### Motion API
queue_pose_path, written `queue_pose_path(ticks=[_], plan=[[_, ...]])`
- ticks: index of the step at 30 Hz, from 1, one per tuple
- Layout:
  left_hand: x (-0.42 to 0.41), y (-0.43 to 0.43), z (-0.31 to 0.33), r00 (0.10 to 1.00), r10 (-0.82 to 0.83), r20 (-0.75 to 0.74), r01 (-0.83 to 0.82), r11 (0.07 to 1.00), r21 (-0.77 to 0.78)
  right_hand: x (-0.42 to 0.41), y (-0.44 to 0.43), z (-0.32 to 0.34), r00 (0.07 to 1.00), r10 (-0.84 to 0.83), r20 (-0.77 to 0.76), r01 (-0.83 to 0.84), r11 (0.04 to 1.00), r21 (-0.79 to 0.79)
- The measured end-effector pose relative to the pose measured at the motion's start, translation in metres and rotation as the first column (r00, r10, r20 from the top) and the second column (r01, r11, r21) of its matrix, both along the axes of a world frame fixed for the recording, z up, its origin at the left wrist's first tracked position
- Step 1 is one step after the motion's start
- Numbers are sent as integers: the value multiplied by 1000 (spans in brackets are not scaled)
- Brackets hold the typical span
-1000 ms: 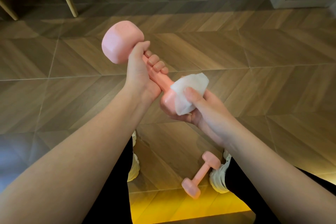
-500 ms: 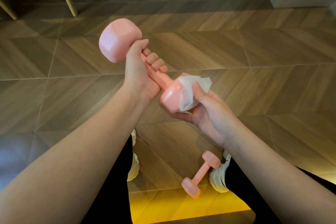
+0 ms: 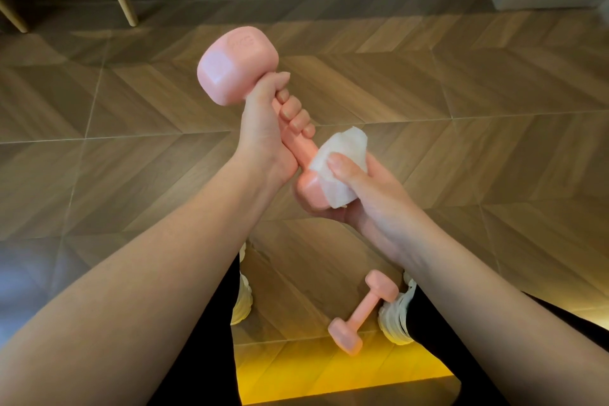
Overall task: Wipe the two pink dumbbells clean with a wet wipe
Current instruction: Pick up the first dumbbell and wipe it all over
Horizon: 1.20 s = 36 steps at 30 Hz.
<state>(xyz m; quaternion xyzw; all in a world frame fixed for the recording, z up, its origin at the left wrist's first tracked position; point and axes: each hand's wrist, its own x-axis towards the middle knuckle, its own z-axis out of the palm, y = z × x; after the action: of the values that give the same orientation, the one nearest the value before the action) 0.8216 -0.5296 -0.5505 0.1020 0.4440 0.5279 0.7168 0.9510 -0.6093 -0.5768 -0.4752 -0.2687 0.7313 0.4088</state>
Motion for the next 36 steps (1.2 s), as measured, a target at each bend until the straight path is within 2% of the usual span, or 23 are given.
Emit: queue_pose_path(ticks=[6, 12, 17, 26, 29, 31, 33, 36], plan=[[-2, 1, -1, 999, 23, 33, -22, 999, -30, -1, -4, -2, 982, 43, 184, -63, 992, 106], [-2, 2, 0, 998, 41, 38, -39, 999, -36, -4, -5, -4, 973, -1, 230, -36, 987, 157], [-3, 3, 1, 998, 50, 40, -49, 998, -39, -1, -4, -3, 989, -14, 148, -6, 991, 133], [-3, 3, 5, 998, 47, 49, -46, 999, -10, -3, 0, 5, 996, -72, -54, 71, 997, -15], [-2, 3, 4, 997, 53, 48, -52, 999, -3, -2, 0, 8, 985, -34, -166, 17, 995, -99], [-2, 3, 3, 996, 68, 51, -67, 998, -13, -1, 0, 10, 980, 7, -197, -27, 995, -98], [-1, 3, 1, 994, 89, 60, -87, 996, -34, 0, -2, 9, 990, 40, -134, -47, 998, -49], [0, 1, -3, 992, 109, 68, -104, 992, -72, -1, -3, 5, 989, 42, 144, -49, 998, 50]])
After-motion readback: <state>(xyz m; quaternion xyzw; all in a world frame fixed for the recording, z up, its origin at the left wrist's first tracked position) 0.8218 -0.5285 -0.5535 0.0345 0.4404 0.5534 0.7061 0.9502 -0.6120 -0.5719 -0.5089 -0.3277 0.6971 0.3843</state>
